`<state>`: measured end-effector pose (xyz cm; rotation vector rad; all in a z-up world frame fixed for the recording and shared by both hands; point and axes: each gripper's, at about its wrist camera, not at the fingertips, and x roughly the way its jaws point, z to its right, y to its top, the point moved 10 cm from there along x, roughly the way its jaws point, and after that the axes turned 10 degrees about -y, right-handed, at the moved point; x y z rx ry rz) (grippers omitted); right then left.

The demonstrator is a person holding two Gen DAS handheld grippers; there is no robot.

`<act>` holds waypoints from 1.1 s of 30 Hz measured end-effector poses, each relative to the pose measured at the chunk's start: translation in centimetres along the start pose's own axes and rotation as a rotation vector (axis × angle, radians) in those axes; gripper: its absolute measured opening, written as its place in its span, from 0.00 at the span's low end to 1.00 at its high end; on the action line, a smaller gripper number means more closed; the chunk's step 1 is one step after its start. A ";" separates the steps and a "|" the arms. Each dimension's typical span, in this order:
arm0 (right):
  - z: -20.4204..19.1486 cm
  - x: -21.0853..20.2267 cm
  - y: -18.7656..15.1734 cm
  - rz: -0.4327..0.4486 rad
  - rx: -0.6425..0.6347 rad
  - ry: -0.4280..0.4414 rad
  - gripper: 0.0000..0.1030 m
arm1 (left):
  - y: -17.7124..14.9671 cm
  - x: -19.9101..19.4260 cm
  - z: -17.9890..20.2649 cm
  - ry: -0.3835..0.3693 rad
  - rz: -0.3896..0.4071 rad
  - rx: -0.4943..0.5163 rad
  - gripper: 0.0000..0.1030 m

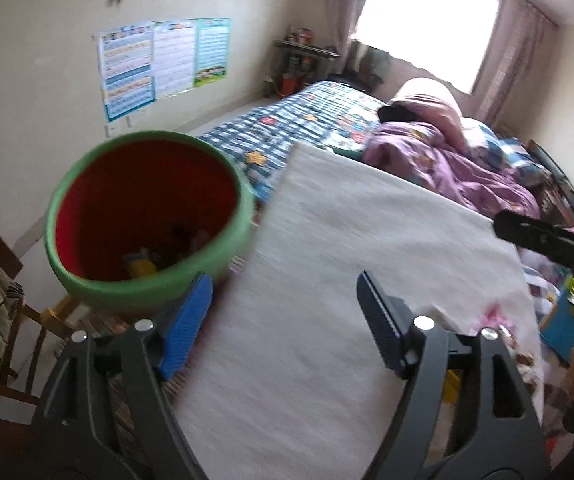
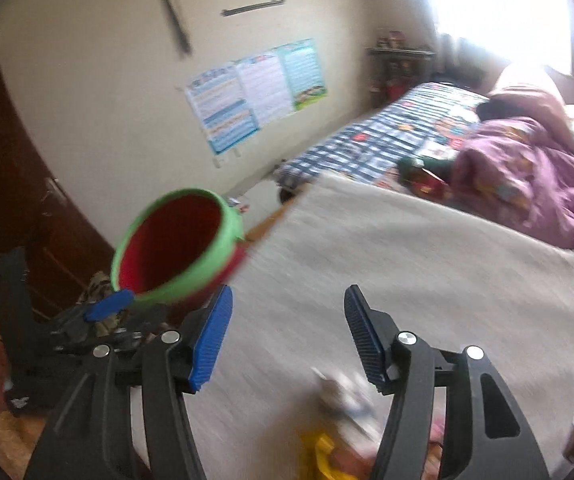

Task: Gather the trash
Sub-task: 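Move both tools back to the remaining wrappers on the towel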

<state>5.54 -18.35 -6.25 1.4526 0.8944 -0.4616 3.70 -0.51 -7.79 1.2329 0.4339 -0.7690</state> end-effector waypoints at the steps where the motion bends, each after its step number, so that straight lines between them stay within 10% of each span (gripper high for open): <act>1: 1.2 -0.6 -1.1 -0.011 0.015 -0.007 0.55 | -0.9 -0.1 1.3 -0.017 -0.010 0.003 0.72; 14: 8.0 -2.9 -8.6 -0.076 0.067 -0.052 0.55 | -10.3 -0.5 12.7 -0.250 -0.159 -0.031 0.73; 20: 9.3 -4.0 -9.8 -0.080 0.075 -0.048 0.55 | -12.4 1.8 16.4 -0.239 -0.221 0.007 0.72; 24: 9.8 -4.4 -10.7 -0.090 0.082 -0.053 0.55 | -13.8 3.2 17.2 -0.255 -0.280 0.000 0.30; 33: 11.5 -4.8 -12.3 -0.133 0.102 -0.060 0.61 | -11.0 0.5 15.3 -0.187 -0.158 0.013 0.21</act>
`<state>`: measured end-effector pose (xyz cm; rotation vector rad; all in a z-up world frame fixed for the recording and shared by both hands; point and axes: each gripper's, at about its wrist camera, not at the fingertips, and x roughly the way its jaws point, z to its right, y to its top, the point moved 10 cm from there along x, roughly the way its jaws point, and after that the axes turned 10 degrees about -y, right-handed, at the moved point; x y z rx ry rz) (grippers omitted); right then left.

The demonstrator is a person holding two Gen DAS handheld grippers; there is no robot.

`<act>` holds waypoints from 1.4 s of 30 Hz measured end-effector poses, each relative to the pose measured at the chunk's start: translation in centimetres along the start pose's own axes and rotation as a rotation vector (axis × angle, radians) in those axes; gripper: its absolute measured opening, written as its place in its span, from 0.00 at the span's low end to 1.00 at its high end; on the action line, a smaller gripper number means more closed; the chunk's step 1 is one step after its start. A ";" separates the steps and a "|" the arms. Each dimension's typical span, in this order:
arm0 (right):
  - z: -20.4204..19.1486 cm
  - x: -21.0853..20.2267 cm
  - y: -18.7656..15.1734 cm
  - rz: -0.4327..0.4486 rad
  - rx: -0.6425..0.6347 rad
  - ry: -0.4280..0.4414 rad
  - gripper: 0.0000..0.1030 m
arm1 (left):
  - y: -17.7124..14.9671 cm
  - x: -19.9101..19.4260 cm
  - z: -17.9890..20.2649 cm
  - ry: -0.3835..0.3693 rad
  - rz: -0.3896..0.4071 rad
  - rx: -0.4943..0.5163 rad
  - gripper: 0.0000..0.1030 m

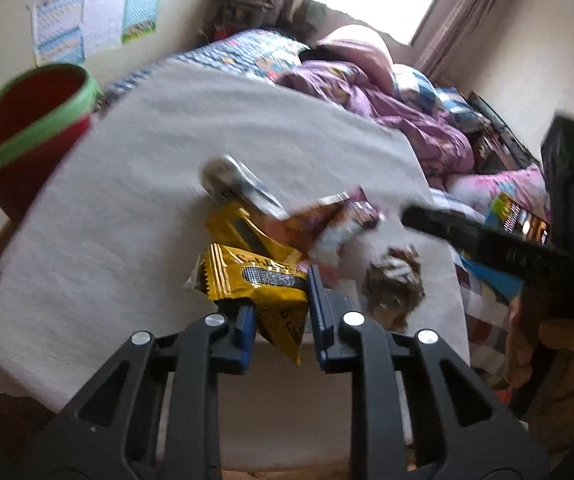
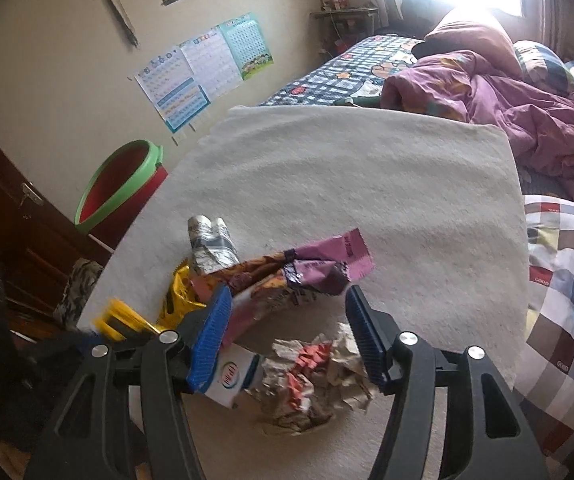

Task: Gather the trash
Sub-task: 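Move both tools back to the remaining wrappers on the towel, then grasp the crumpled paper ball with the right tool while the left tool grasps the yellow chip bag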

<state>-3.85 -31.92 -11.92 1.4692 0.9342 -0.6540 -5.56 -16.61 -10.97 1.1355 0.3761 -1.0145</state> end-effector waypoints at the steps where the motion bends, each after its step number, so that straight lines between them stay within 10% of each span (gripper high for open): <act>1: 0.1 0.1 -0.2 -0.007 -0.003 0.000 0.61 | 0.3 -0.5 -0.5 0.016 0.014 -0.003 0.21; 11: 1.1 2.6 -5.6 -0.119 0.026 -0.018 0.67 | 2.5 -3.1 -3.4 0.145 0.078 0.026 0.22; 19: 1.1 1.6 -4.9 -0.082 0.010 -0.030 0.21 | 3.4 -4.1 -3.9 0.171 0.111 0.046 0.22; 42: -7.5 -3.1 5.7 0.153 -0.051 0.081 0.20 | 5.7 -8.1 -8.2 0.266 0.173 0.064 0.22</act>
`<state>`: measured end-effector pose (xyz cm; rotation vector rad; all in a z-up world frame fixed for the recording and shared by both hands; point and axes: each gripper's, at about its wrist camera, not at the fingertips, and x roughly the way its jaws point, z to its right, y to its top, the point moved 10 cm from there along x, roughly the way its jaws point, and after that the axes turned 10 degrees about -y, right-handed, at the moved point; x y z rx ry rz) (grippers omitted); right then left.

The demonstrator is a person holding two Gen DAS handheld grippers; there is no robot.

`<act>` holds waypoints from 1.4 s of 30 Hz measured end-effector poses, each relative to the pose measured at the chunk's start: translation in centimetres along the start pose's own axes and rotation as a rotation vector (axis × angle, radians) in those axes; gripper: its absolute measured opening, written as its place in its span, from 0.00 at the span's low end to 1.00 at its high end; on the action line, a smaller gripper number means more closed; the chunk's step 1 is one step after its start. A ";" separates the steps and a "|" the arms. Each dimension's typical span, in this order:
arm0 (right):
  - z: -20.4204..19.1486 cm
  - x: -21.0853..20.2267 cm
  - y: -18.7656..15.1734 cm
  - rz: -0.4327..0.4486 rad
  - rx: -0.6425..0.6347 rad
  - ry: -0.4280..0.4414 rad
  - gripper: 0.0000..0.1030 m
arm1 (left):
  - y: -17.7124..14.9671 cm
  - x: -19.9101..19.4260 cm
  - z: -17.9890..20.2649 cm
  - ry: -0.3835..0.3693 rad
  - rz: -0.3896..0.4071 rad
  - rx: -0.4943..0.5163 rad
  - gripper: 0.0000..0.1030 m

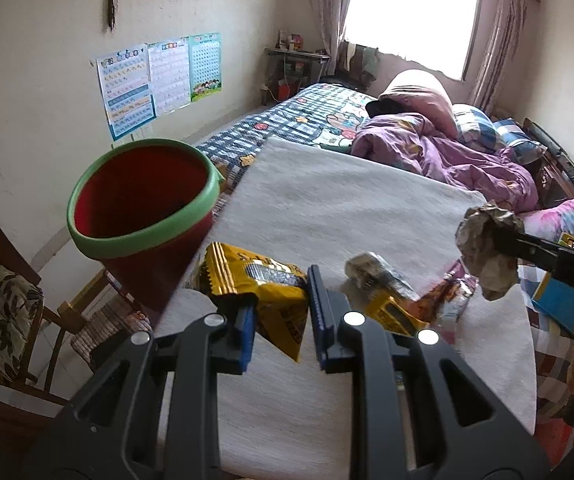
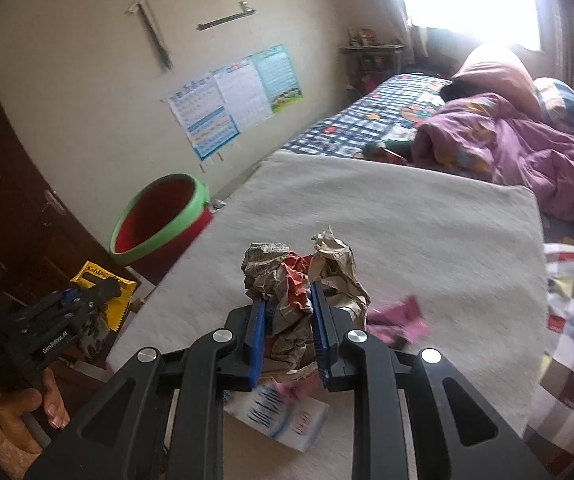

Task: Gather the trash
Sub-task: 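Grasp the crumpled paper ball with the right tool while the left tool grasps the yellow chip bag, then carry the paper ball and yellow bag over the red bucket and open both tools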

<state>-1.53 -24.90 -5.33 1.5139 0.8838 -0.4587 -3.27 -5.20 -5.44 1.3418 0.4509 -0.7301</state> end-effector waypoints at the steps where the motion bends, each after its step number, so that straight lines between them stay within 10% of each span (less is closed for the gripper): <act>1: -0.6 0.3 0.3 0.002 -0.005 0.005 0.20 | 0.2 -0.1 -0.4 0.002 0.003 0.000 0.22; 42: -21.0 15.4 10.6 -0.023 -0.095 0.093 0.20 | 8.8 7.0 -21.7 0.089 0.009 -0.059 0.22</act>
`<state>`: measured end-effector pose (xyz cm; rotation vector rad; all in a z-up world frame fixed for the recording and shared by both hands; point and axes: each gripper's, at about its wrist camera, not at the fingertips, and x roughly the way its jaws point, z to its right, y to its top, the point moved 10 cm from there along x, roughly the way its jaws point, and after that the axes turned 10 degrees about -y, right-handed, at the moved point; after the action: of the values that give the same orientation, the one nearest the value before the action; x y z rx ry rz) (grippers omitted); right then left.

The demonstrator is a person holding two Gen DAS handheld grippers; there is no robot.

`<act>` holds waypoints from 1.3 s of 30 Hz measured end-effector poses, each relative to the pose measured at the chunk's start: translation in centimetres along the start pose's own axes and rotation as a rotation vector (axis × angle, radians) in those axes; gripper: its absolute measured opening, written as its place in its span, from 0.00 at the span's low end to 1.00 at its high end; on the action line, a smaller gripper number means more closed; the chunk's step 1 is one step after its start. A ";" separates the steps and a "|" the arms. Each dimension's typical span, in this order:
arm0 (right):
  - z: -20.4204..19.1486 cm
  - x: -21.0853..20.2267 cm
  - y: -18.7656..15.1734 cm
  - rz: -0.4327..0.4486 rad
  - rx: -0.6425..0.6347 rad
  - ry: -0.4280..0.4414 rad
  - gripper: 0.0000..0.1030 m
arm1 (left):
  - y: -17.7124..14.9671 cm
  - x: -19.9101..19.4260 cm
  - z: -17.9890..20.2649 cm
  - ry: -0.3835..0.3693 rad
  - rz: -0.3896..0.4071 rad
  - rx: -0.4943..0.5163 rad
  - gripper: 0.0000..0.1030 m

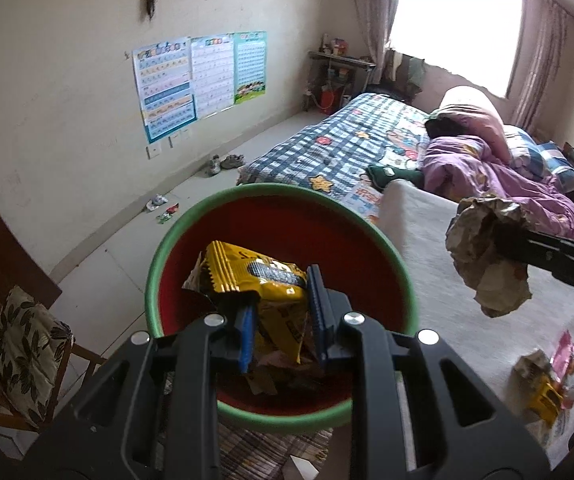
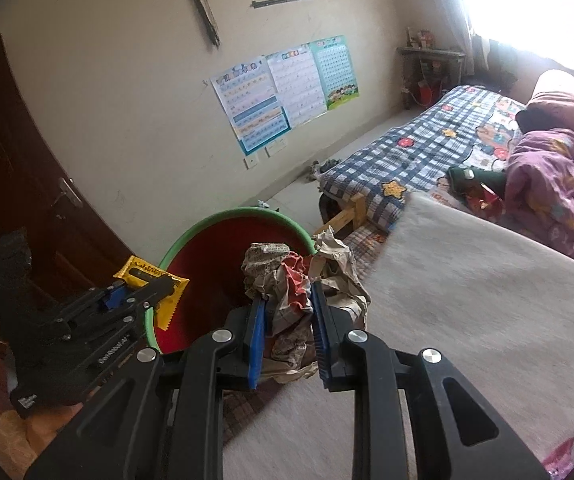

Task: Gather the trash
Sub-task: 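Carry the paper ball and yellow bag over the red bucket and open both tools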

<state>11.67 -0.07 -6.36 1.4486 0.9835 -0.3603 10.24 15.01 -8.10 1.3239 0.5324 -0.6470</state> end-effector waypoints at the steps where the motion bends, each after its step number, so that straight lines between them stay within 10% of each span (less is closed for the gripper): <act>1: -0.3 0.5 0.1 -0.005 -0.002 0.003 0.20 | 0.0 0.3 -0.3 0.003 -0.004 -0.007 0.22; 23: -3.5 7.7 0.1 -0.111 -0.020 0.045 0.23 | -1.2 4.9 -2.9 -0.006 -0.098 -0.053 0.22; 28: -3.3 7.8 0.2 -0.105 -0.006 0.048 0.44 | -1.2 5.1 -3.0 -0.003 -0.094 -0.050 0.59; 39: -3.5 5.5 1.1 -0.057 -0.026 0.050 0.48 | -0.6 3.1 -2.8 0.013 -0.054 -0.056 0.65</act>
<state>14.51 5.21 -9.18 1.4136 1.0682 -0.3528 12.10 17.26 -11.12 1.2652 0.5947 -0.6641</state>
